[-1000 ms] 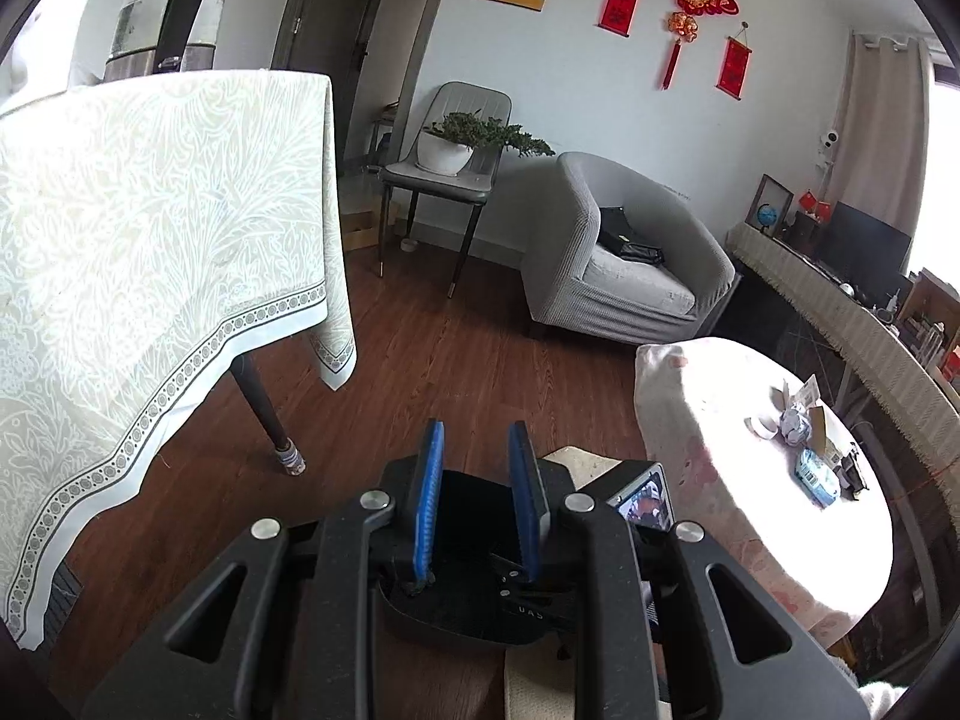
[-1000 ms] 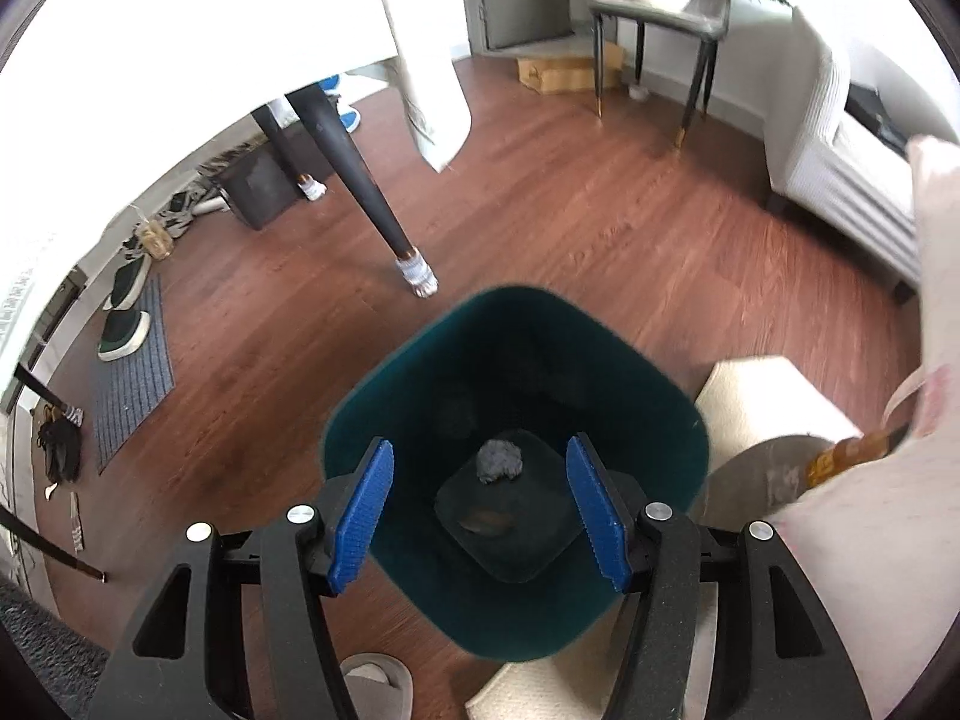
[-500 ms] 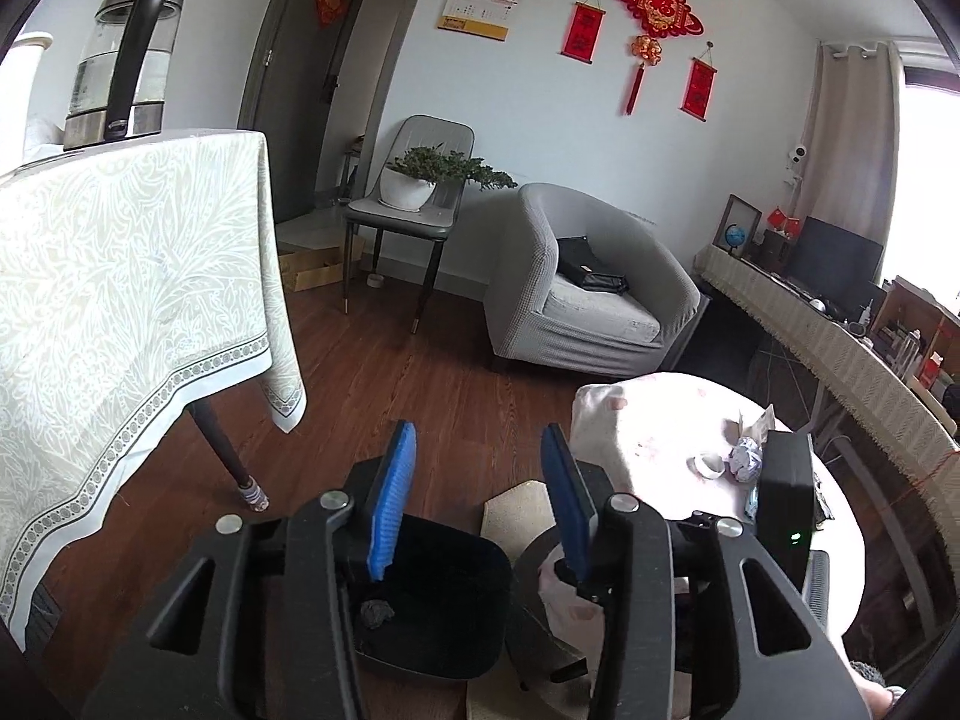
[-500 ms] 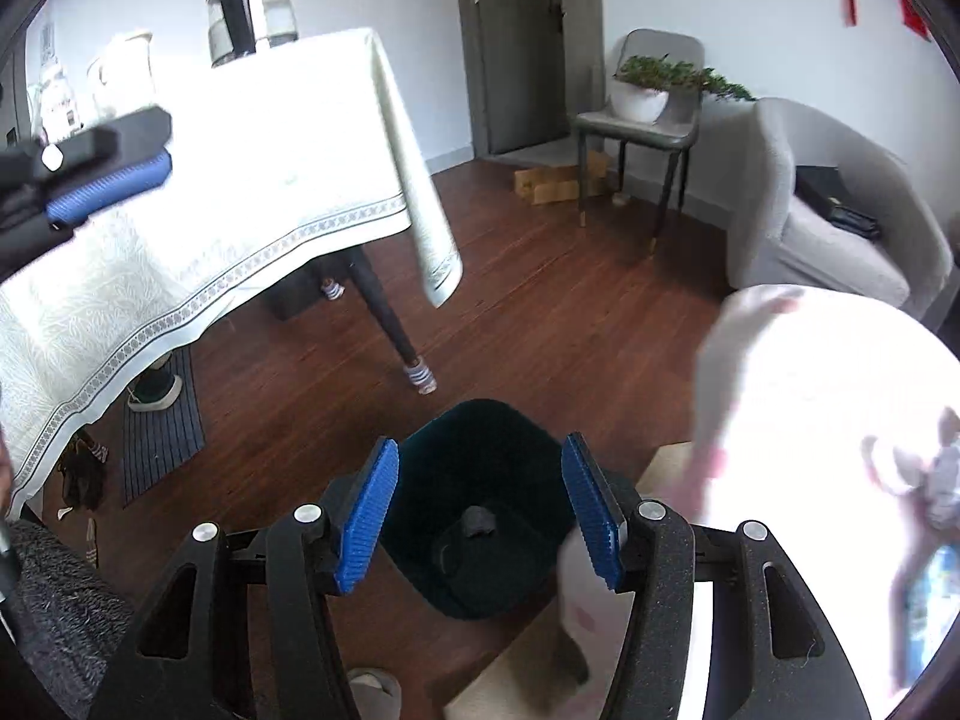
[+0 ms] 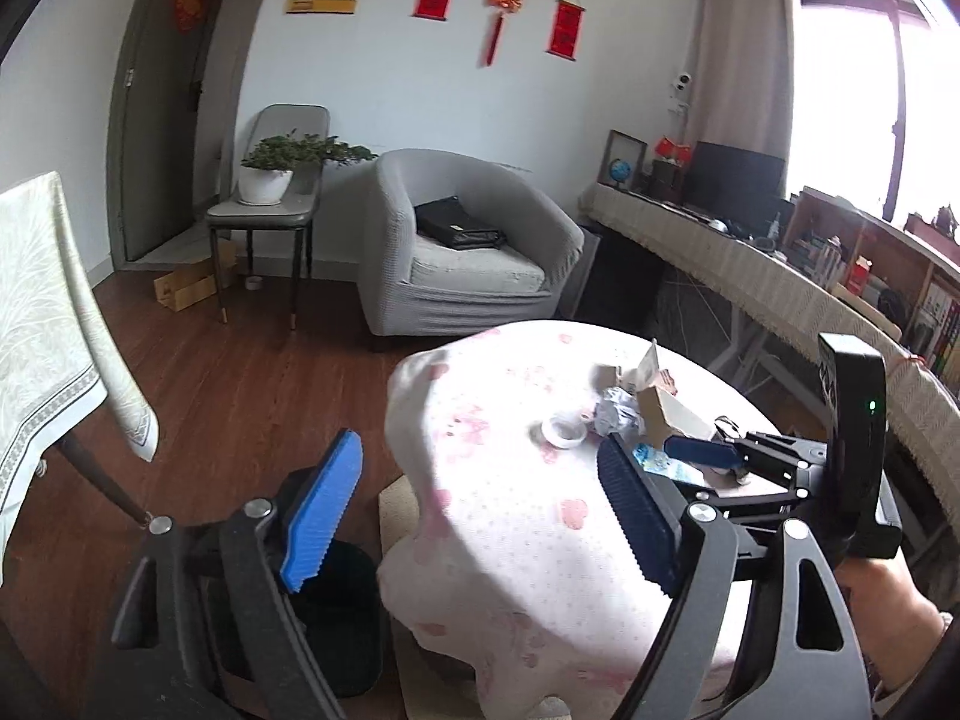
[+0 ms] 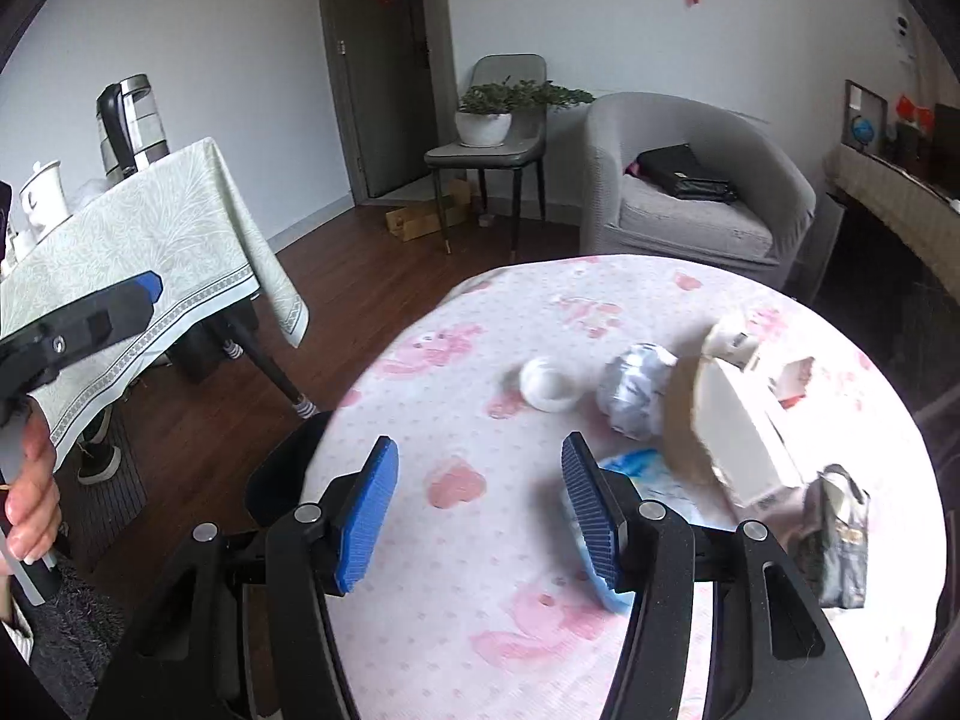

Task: Collect trash
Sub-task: 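Return both tools to the table toward the wipes pack and tissue bag, then grasp the blue wipes pack with the left gripper while the right grasps the black tissue bag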

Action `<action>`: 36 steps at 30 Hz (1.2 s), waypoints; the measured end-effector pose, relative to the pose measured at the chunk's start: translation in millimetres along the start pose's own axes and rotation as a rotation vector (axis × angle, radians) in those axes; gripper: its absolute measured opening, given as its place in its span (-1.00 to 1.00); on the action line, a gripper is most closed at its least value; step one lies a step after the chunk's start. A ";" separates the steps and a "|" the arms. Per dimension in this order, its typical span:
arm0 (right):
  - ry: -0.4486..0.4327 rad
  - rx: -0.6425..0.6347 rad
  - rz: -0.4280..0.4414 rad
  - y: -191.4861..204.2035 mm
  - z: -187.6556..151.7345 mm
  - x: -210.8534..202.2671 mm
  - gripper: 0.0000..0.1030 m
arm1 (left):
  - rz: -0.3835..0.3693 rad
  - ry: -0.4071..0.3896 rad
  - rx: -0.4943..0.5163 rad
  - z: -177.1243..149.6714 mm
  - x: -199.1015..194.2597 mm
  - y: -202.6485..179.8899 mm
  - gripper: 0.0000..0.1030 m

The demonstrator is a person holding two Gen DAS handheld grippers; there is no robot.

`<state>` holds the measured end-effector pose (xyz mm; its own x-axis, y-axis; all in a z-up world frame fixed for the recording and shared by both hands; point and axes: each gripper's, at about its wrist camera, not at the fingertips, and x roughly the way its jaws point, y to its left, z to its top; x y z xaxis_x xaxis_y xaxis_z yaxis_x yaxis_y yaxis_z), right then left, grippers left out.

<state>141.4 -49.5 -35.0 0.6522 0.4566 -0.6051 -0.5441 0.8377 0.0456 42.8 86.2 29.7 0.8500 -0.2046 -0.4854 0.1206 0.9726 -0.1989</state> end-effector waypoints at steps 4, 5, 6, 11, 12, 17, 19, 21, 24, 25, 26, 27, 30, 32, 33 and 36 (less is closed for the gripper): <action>-0.008 0.044 -0.045 -38.3 -10.9 -18.0 0.12 | -0.047 0.042 0.059 -6.6 26.0 -33.0 0.69; -0.013 0.058 -0.056 -47.1 -13.7 -23.2 0.12 | -0.059 0.054 0.068 -8.7 32.2 -40.1 0.70; -0.016 0.071 -0.065 -55.4 -16.3 -28.0 0.14 | -0.066 0.068 0.077 -11.1 38.4 -46.6 0.70; -0.034 0.136 -0.087 -86.8 -30.2 -47.6 0.29 | -0.117 0.124 0.125 -19.8 69.7 -82.5 0.74; -0.037 0.146 -0.089 -91.7 -32.4 -50.6 0.35 | -0.123 0.136 0.144 -23.3 75.1 -89.9 0.75; -0.043 0.196 -0.088 -116.3 -41.7 -60.9 0.50 | -0.170 0.232 0.257 -37.2 106.9 -125.6 0.75; -0.047 0.222 -0.070 -127.3 -45.7 -65.8 0.59 | -0.170 0.257 0.291 -41.4 117.2 -132.6 0.75; -0.044 0.240 -0.059 -134.7 -50.1 -69.1 0.68 | -0.162 0.273 0.314 -43.5 127.3 -136.1 0.75; -0.028 0.257 -0.063 -143.0 -54.6 -70.2 0.68 | -0.168 0.302 0.329 -47.0 141.7 -141.2 0.76; -0.025 0.262 -0.061 -145.3 -56.0 -70.4 0.68 | -0.172 0.314 0.340 -48.3 147.8 -144.0 0.76; -0.025 0.268 -0.057 -147.3 -57.7 -71.7 0.68 | -0.171 0.324 0.354 -50.4 152.6 -147.1 0.76; -0.026 0.273 -0.053 -149.1 -59.2 -73.0 0.68 | -0.173 0.335 0.364 -51.6 158.1 -149.2 0.76; -0.025 0.281 -0.047 -154.3 -61.7 -75.6 0.68 | -0.168 0.361 0.368 -53.4 170.8 -150.3 0.76; -0.014 0.286 -0.049 -157.0 -64.1 -74.6 0.68 | -0.171 0.378 0.357 -52.9 178.3 -149.7 0.76; -0.009 0.288 -0.050 -158.1 -65.3 -73.4 0.68 | -0.169 0.381 0.360 -52.4 181.1 -150.2 0.76; 0.011 0.289 -0.054 -159.7 -68.1 -68.7 0.68 | -0.163 0.388 0.367 -52.1 187.3 -152.4 0.75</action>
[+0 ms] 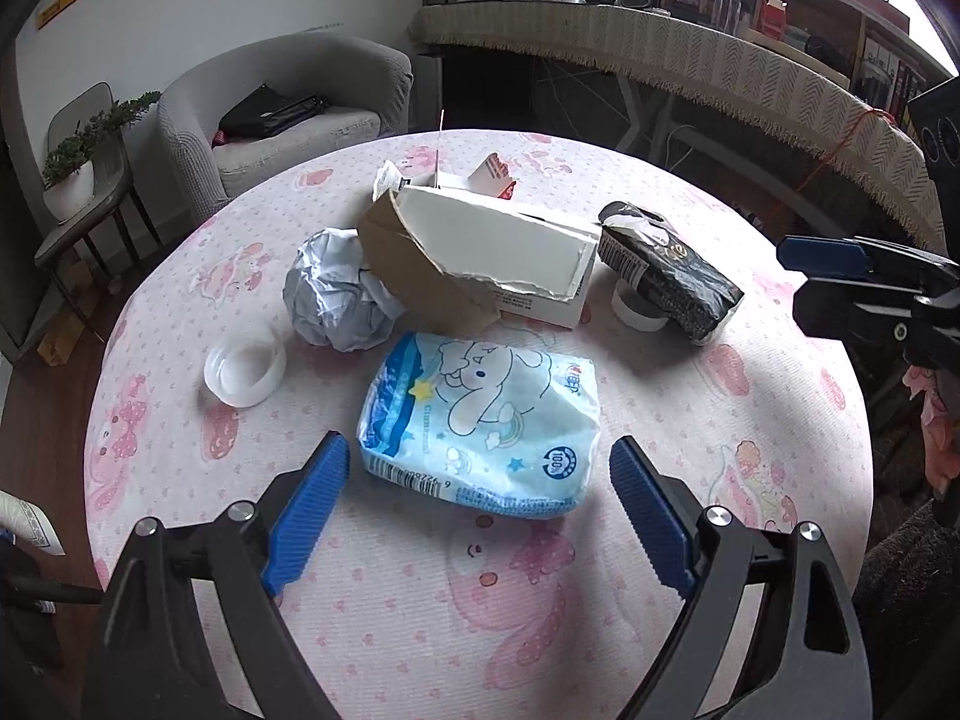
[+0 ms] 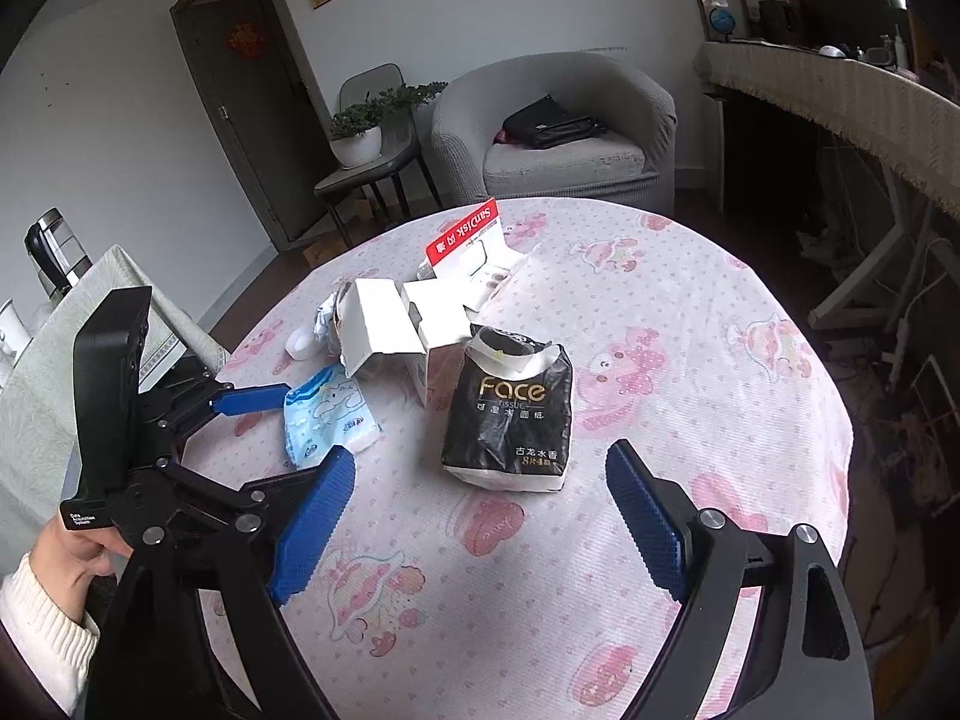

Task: Collect trash
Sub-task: 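Grasp the blue wipes pack with the left gripper while the right grasps the black tissue bag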

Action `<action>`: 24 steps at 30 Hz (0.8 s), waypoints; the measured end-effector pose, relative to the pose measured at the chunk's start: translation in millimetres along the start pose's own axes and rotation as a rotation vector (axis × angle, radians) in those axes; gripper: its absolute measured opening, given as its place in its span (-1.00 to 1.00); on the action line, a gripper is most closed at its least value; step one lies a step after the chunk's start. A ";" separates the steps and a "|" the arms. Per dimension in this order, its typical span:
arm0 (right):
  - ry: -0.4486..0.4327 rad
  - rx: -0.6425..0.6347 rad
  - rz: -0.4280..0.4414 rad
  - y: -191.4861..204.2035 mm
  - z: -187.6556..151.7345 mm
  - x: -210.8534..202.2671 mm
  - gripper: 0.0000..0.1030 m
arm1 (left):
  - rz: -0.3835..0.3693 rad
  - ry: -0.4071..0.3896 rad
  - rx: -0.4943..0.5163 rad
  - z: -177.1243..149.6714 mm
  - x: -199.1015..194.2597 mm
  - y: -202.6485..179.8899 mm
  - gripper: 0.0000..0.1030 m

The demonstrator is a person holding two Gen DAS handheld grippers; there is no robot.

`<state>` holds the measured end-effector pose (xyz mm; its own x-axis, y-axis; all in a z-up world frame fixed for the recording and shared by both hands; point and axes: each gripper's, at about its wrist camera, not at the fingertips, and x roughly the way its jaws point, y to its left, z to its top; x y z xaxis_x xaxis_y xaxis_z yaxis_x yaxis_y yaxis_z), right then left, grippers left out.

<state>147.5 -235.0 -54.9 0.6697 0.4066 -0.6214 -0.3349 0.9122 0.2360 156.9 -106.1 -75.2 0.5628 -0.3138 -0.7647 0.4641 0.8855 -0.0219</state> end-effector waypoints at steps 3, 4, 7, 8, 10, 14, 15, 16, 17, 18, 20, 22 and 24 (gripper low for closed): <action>0.020 -0.006 -0.008 -1.3 -1.3 7.5 0.68 | -0.014 -0.001 -0.028 2.4 4.4 2.8 0.69; 0.024 -0.006 -0.013 -1.5 -1.7 10.0 0.68 | -0.018 0.000 -0.029 3.1 5.7 1.9 0.67; 0.027 -0.005 -0.015 0.5 0.0 15.9 0.68 | 0.004 -0.004 -0.022 2.9 6.9 1.1 0.58; 0.027 -0.008 -0.020 1.9 0.3 17.7 0.68 | 0.003 -0.004 -0.025 2.9 6.3 1.0 0.55; 0.025 -0.021 -0.037 6.0 1.5 21.5 0.68 | -0.002 -0.007 -0.033 2.7 5.0 2.8 0.51; 0.029 -0.052 -0.090 12.5 5.0 30.0 0.46 | -0.028 -0.024 -0.057 3.7 -1.1 6.1 0.45; 0.034 -0.048 -0.096 12.5 4.9 33.2 0.45 | -0.035 -0.036 -0.064 3.5 -4.9 6.5 0.45; 0.038 -0.044 -0.100 12.2 4.7 36.1 0.45 | -0.039 -0.046 -0.068 3.8 -8.8 7.1 0.45; 0.038 -0.041 -0.110 12.2 4.7 38.0 0.45 | -0.041 -0.056 -0.068 4.0 -13.0 7.5 0.45; 0.034 -0.039 -0.123 11.9 4.9 38.8 0.44 | -0.040 -0.062 -0.067 4.3 -17.0 7.6 0.45; 0.026 -0.025 -0.121 10.1 5.3 38.7 0.44 | -0.041 -0.072 -0.065 3.2 -24.7 8.7 0.45; 0.023 -0.007 -0.123 8.7 7.1 40.6 0.43 | -0.032 -0.080 -0.062 1.6 -31.1 10.8 0.45; 0.035 0.010 -0.155 5.6 6.7 45.1 0.42 | -0.027 -0.088 -0.073 -1.2 -36.5 15.4 0.45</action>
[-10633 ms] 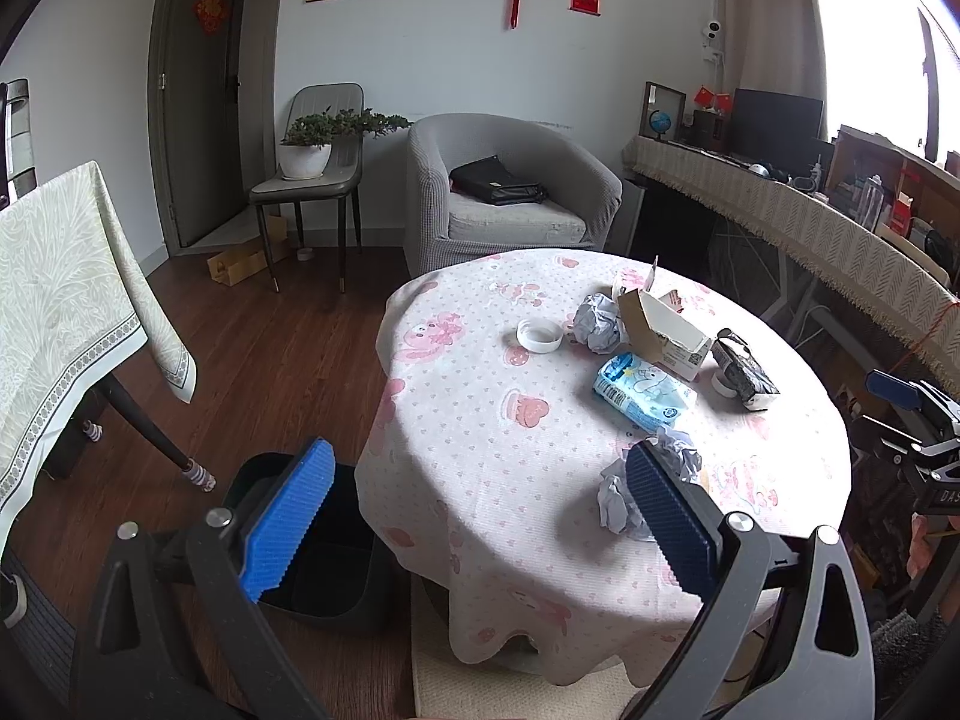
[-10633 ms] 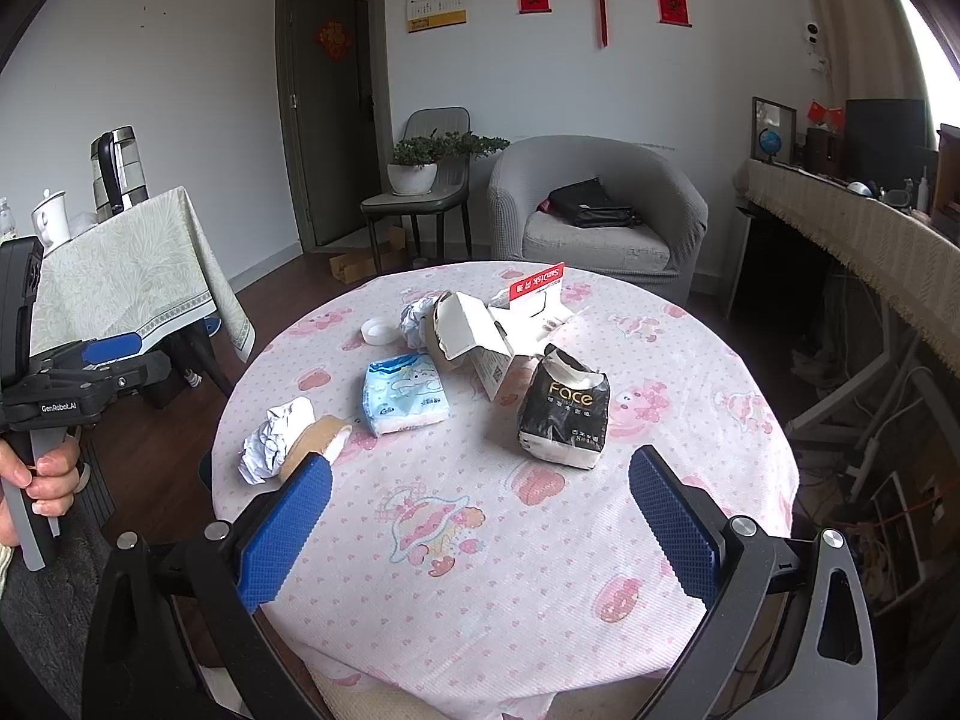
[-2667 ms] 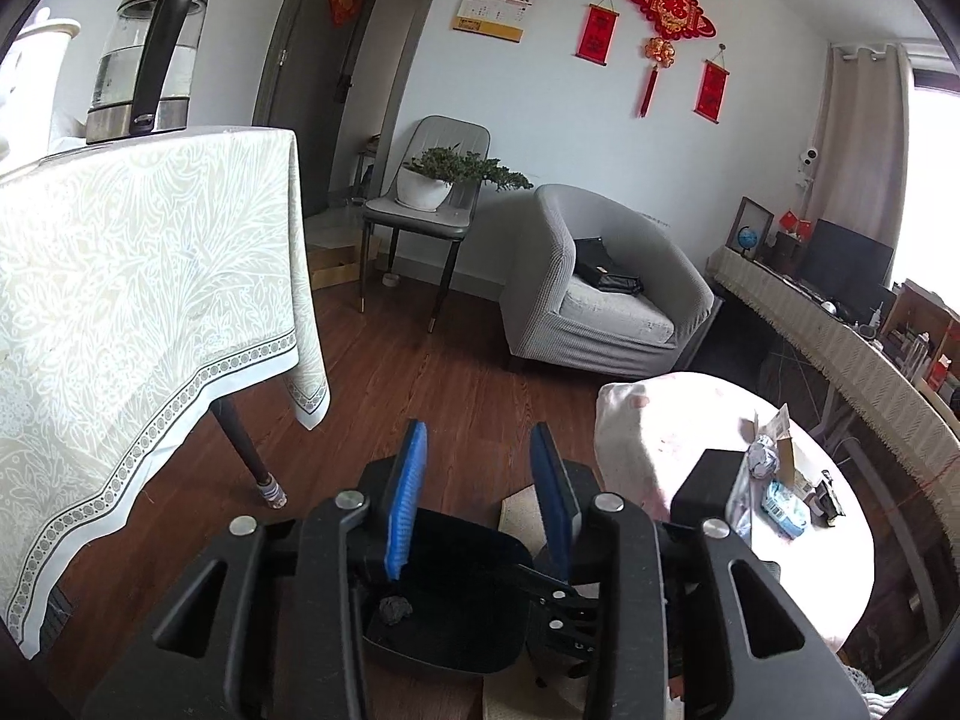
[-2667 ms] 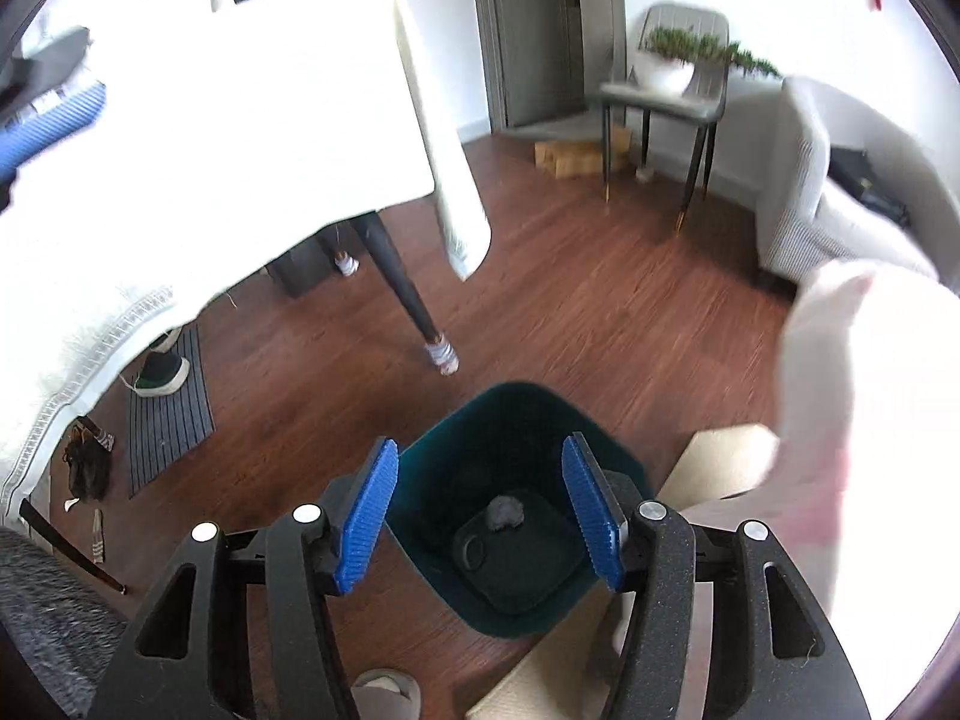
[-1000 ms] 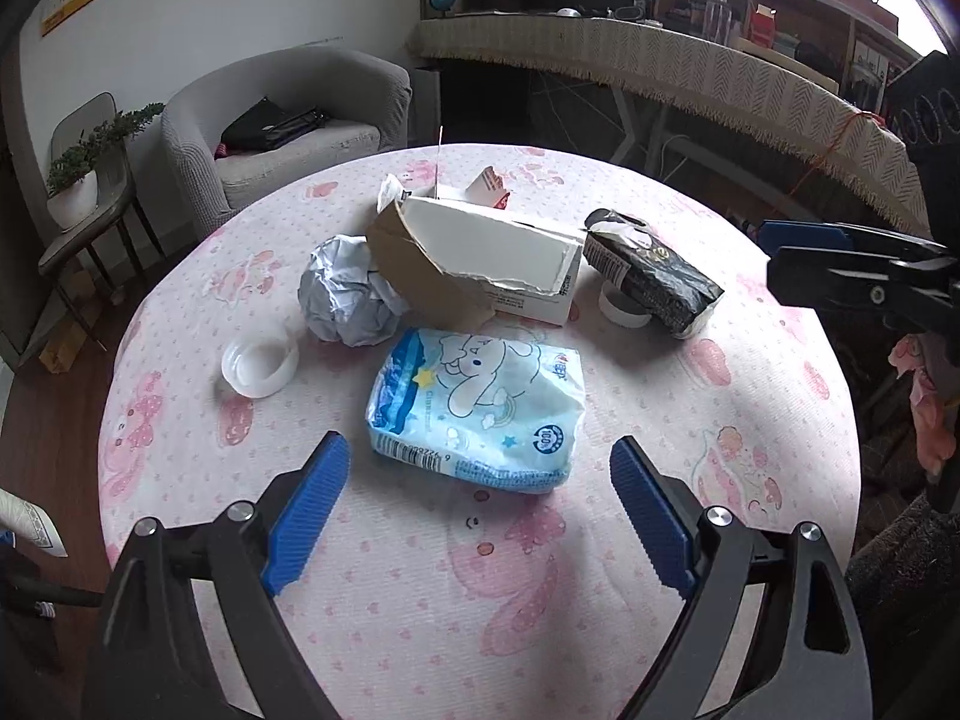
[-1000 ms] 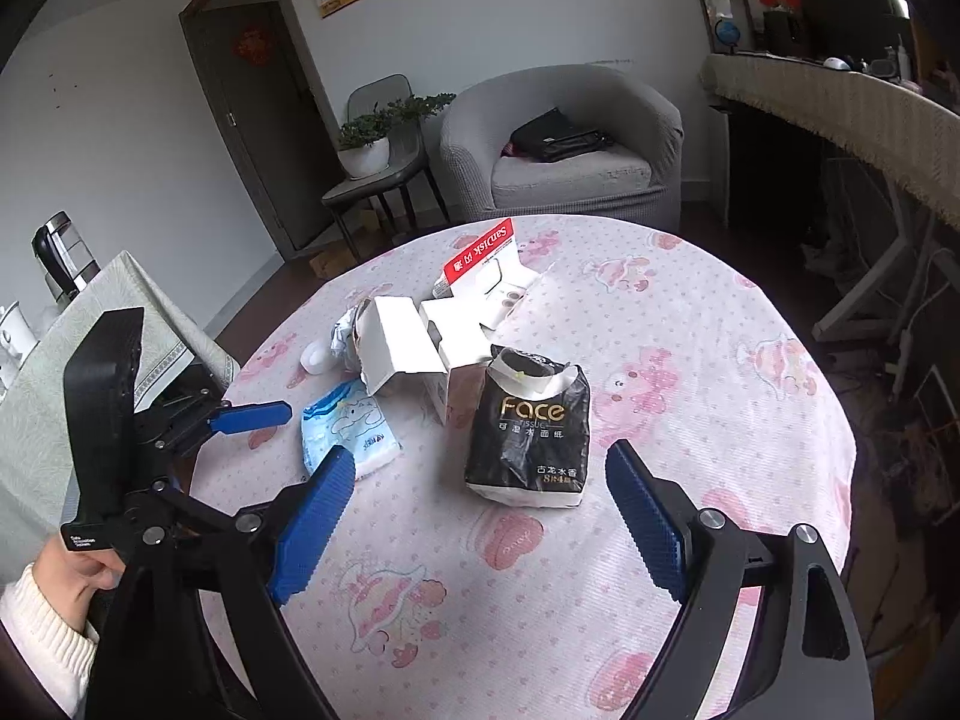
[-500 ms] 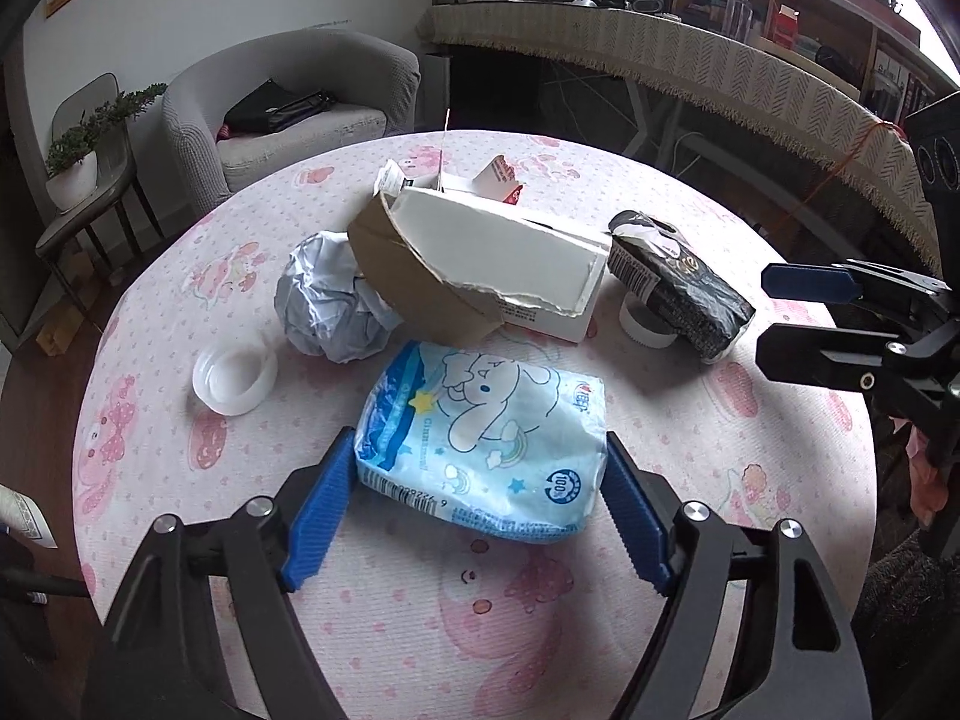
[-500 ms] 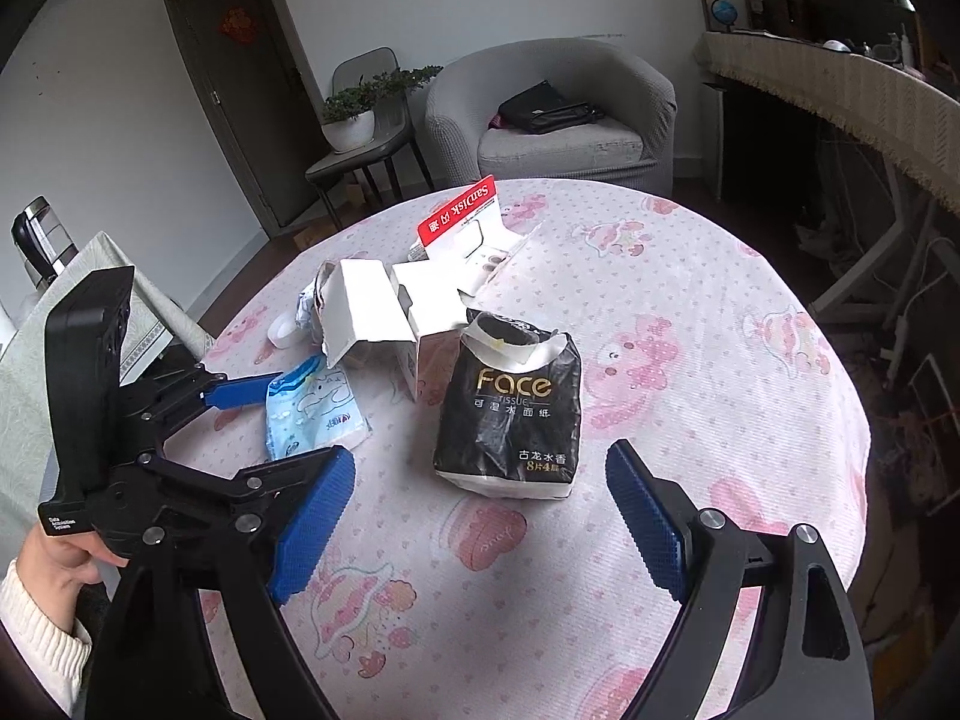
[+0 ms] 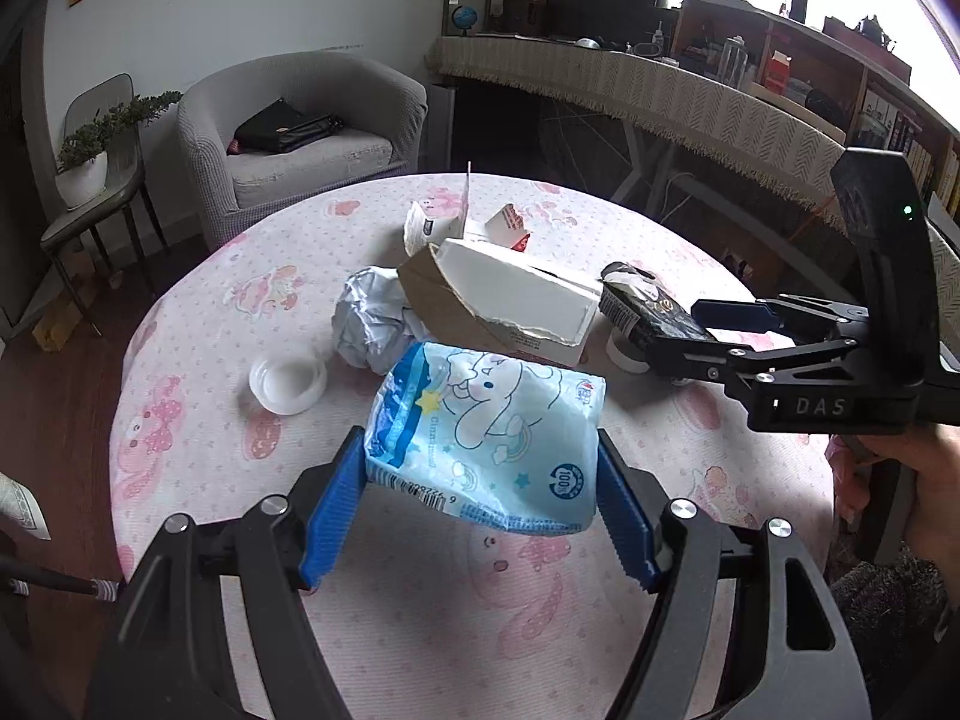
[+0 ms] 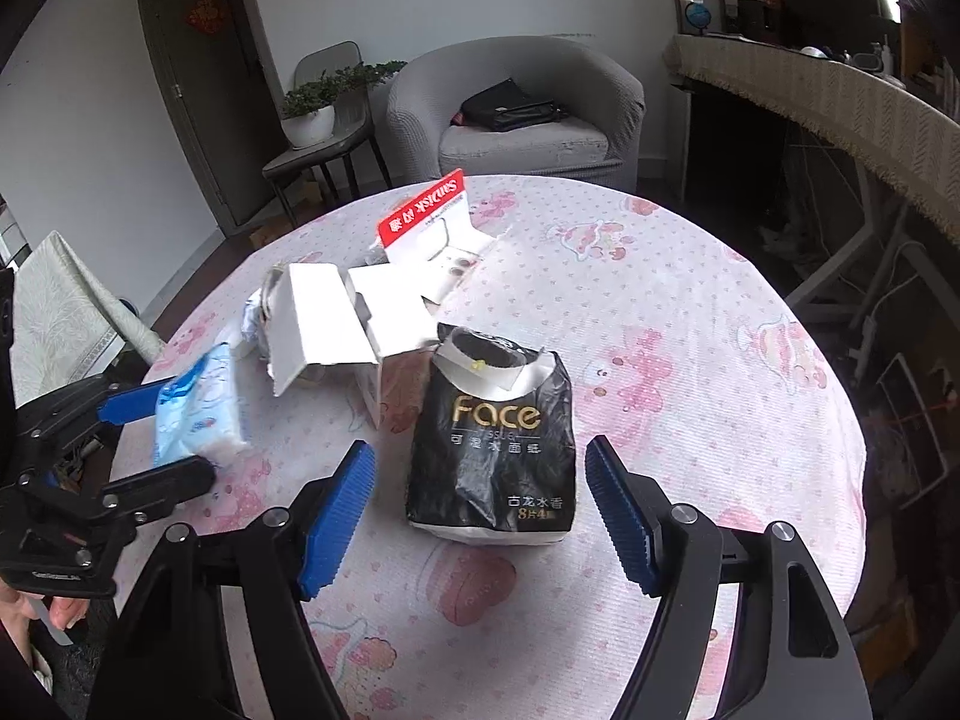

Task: Collect trash
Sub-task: 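Grasp the blue wipes pack with the left gripper while the right grasps the black tissue bag, then carry the wipes pack and tissue bag over the green bin with both grippers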

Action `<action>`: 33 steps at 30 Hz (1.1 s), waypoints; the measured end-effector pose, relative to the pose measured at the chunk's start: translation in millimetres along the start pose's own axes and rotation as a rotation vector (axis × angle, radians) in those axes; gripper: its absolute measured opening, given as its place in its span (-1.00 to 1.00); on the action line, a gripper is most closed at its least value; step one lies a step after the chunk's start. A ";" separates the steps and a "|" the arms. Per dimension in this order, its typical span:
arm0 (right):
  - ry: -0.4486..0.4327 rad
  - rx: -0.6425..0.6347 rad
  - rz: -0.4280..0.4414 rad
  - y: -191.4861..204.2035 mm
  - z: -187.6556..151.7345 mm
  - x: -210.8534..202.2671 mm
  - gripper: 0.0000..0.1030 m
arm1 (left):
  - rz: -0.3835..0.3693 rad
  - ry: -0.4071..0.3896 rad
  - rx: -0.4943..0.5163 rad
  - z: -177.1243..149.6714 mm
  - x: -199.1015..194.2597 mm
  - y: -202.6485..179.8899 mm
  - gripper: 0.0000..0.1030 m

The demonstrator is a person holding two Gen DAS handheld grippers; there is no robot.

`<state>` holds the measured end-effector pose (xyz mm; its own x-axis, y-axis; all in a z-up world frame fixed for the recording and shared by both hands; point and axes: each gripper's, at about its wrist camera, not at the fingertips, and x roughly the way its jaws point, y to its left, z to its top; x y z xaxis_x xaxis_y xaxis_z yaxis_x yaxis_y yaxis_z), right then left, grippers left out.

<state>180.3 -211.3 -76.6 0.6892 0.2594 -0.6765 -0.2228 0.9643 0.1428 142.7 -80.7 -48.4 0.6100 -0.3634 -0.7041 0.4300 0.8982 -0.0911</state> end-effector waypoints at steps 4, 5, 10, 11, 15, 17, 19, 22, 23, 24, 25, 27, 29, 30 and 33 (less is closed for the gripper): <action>0.020 0.051 0.004 -5.2 -0.6 9.9 0.29 | 0.008 -0.033 -0.033 -3.9 -15.0 11.2 0.45; 0.021 0.050 -0.002 -4.2 -0.4 11.9 0.27 | 0.012 -0.041 -0.038 -4.5 -18.9 13.7 0.45; 0.023 0.078 -0.014 -3.8 3.2 11.6 0.01 | 0.030 -0.080 -0.072 -6.9 -38.7 30.4 0.45; 0.021 0.081 -0.016 -2.9 4.2 10.1 0.01 | 0.034 -0.086 -0.080 -7.0 -41.7 34.4 0.45; 0.004 0.067 -0.052 4.7 7.8 0.6 0.00 | 0.056 -0.111 -0.116 -9.7 -54.8 49.7 0.45; -0.009 0.076 -0.058 6.7 10.0 -5.3 0.01 | 0.067 -0.121 -0.138 -11.9 -60.9 57.7 0.45; -0.028 0.078 -0.069 8.8 12.1 -11.5 0.00 | 0.079 -0.131 -0.160 -14.1 -66.0 64.7 0.45; -0.056 0.068 -0.076 15.1 15.8 -18.2 0.01 | 0.105 -0.133 -0.190 -17.8 -70.6 76.1 0.45; -0.068 0.065 -0.076 18.1 17.4 -20.4 0.01 | 0.115 -0.132 -0.200 -19.1 -71.7 79.9 0.45; -0.080 0.062 -0.073 21.3 18.9 -22.7 0.01 | 0.125 -0.132 -0.211 -20.6 -73.0 83.8 0.45; -0.087 0.060 -0.067 24.5 20.6 -24.8 0.01 | 0.134 -0.132 -0.223 -22.2 -74.6 88.1 0.45; -0.097 0.053 -0.048 33.1 23.9 -26.4 0.01 | 0.152 -0.134 -0.245 -25.9 -78.4 96.6 0.45; -0.099 0.040 -0.034 41.9 26.2 -25.6 0.01 | 0.175 -0.134 -0.267 -30.4 -82.6 105.6 0.45; -0.101 0.031 -0.028 47.1 27.3 -25.3 0.00 | 0.192 -0.132 -0.280 -33.2 -84.5 110.6 0.45; -0.111 0.016 -0.006 61.1 30.6 -25.1 0.01 | 0.236 -0.123 -0.322 -42.6 -89.1 127.1 0.45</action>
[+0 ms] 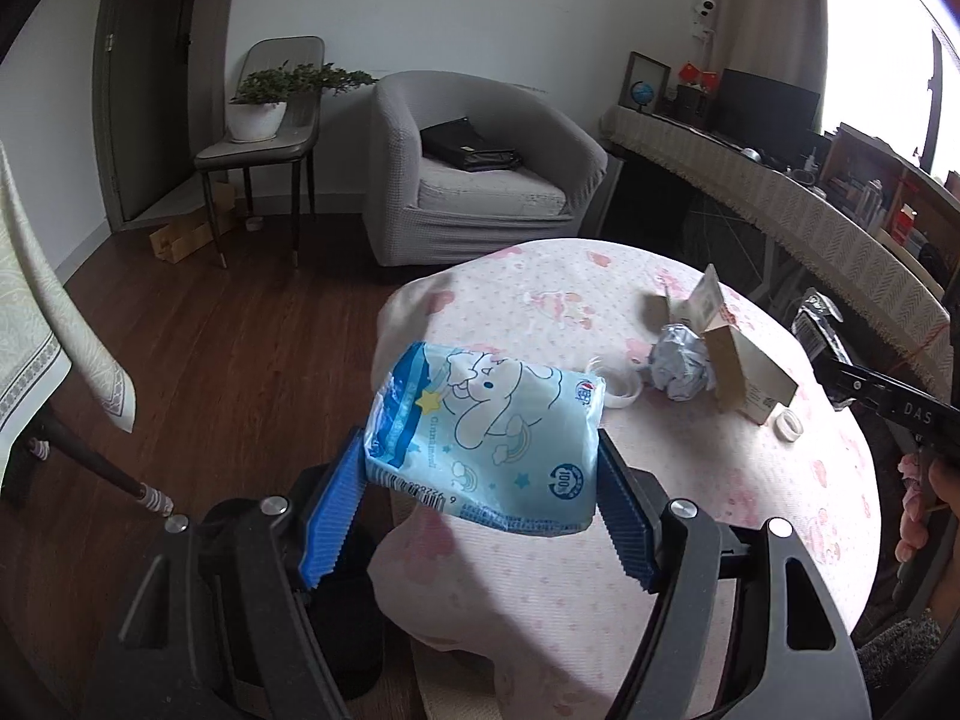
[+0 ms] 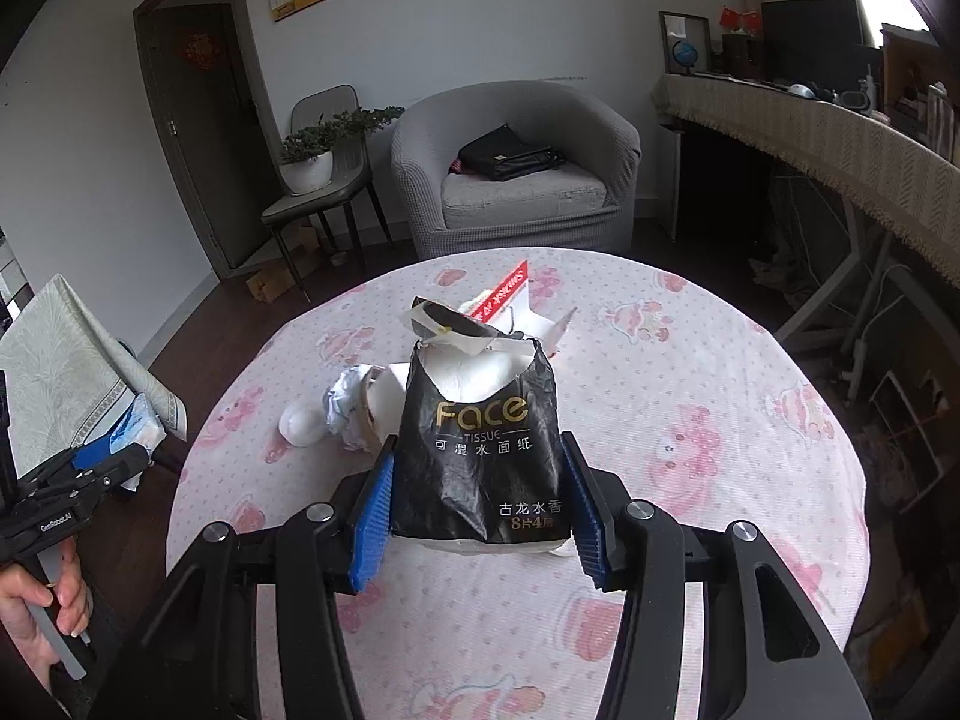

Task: Collect trash
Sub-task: 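Carry the wipes pack and tissue bag over the green bin with both grippers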

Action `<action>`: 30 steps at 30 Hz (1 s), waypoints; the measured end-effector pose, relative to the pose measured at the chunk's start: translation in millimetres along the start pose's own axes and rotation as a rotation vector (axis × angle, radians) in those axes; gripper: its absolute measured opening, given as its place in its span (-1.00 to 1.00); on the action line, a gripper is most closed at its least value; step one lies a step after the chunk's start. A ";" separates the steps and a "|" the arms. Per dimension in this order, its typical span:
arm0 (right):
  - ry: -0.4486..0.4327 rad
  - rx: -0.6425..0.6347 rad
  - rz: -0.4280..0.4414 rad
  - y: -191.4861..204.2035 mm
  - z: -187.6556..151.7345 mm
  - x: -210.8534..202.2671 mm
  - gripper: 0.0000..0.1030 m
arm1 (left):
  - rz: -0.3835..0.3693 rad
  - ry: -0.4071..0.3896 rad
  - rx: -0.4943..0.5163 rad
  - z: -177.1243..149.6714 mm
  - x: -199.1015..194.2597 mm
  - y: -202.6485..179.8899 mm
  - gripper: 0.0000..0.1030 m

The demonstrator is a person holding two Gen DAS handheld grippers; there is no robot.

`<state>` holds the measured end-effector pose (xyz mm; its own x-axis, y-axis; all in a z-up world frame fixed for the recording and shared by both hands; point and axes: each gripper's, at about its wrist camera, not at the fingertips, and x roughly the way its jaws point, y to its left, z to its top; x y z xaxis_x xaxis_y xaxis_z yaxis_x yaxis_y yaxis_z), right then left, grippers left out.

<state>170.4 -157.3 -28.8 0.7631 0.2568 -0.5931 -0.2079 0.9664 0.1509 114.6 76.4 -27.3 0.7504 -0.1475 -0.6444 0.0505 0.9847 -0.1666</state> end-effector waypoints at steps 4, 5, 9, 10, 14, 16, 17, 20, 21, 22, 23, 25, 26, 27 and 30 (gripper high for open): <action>-0.019 -0.029 0.030 23.3 3.8 -0.1 0.00 | 0.071 0.013 -0.055 -6.4 0.4 30.1 0.45; -0.027 -0.041 0.036 29.9 5.1 -0.8 0.00 | 0.086 0.018 -0.069 -8.7 0.2 37.7 0.45; -0.042 -0.066 0.108 56.8 9.3 1.0 0.00 | 0.131 0.044 -0.133 -21.4 2.7 71.6 0.45; -0.036 -0.064 0.140 64.0 9.0 3.3 0.00 | 0.144 0.057 -0.148 -25.4 4.2 80.1 0.45; -0.013 -0.108 0.205 99.0 5.5 14.3 0.00 | 0.168 0.097 -0.223 -42.1 9.2 112.2 0.45; 0.002 -0.127 0.234 116.1 2.9 20.5 0.00 | 0.182 0.117 -0.251 -51.7 12.1 126.8 0.45; 0.011 -0.138 0.251 124.9 1.3 23.7 0.00 | 0.194 0.133 -0.260 -57.2 14.8 133.8 0.45; 0.043 -0.168 0.300 151.1 -5.2 32.2 0.00 | 0.189 0.172 -0.307 -72.1 22.1 154.6 0.45; 0.055 -0.177 0.314 160.1 -7.4 36.4 0.00 | 0.186 0.187 -0.330 -76.3 25.5 160.9 0.45; 0.066 -0.186 0.325 167.6 -10.7 38.8 0.00 | 0.185 0.203 -0.350 -81.6 28.1 167.7 0.45; 0.077 -0.199 0.337 176.3 -13.4 42.7 0.00 | 0.186 0.213 -0.356 -86.0 30.5 172.2 0.45; 0.095 -0.215 0.355 191.2 -17.3 49.8 0.00 | 0.210 0.236 -0.347 -92.5 36.1 178.2 0.46; 0.104 -0.220 0.367 197.8 -19.4 52.4 0.00 | 0.219 0.249 -0.344 -96.0 39.0 181.4 0.46; 0.118 -0.225 0.388 205.4 -21.2 56.5 0.00 | 0.218 0.260 -0.346 -99.2 41.3 184.8 0.46; 0.147 -0.242 0.432 228.9 -28.1 65.7 0.00 | 0.221 0.278 -0.357 -108.7 44.8 195.9 0.46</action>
<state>155.8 80.6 -55.5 0.4859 0.6116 -0.6243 -0.6340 0.7384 0.2298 86.5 252.7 -170.0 0.5113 -0.0054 -0.8594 -0.3548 0.9095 -0.2169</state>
